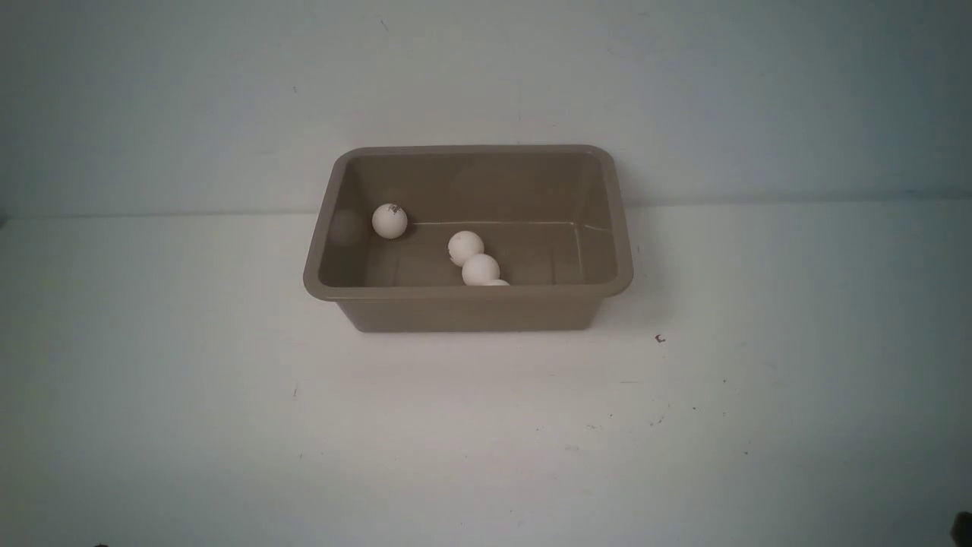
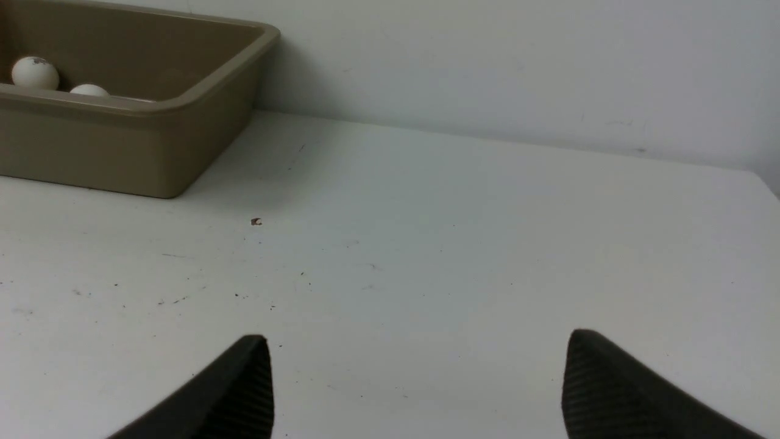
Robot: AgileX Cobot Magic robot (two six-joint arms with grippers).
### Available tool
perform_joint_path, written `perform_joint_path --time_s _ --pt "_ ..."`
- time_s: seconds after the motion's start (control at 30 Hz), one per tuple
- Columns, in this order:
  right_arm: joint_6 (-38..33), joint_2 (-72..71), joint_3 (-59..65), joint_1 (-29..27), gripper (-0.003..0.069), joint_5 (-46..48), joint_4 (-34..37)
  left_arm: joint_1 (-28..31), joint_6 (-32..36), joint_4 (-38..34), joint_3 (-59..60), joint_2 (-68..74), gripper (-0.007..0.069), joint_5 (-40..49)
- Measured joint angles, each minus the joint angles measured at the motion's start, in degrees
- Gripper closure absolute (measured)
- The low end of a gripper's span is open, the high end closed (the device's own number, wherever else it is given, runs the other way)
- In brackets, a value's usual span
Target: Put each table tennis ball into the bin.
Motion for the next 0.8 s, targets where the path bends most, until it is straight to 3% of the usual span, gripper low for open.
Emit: perform_joint_path --time_s 0.6,0.8 --pt "0.00 0.00 0.00 -0.06 0.0080 0.05 0.00 0.65 0.00 0.00 0.00 0.00 0.0041 0.00" --pt "0.00 0.00 0.00 -4.64 0.0080 0.05 0.00 3.80 0.00 -0.02 0.00 0.00 0.0041 -0.05"
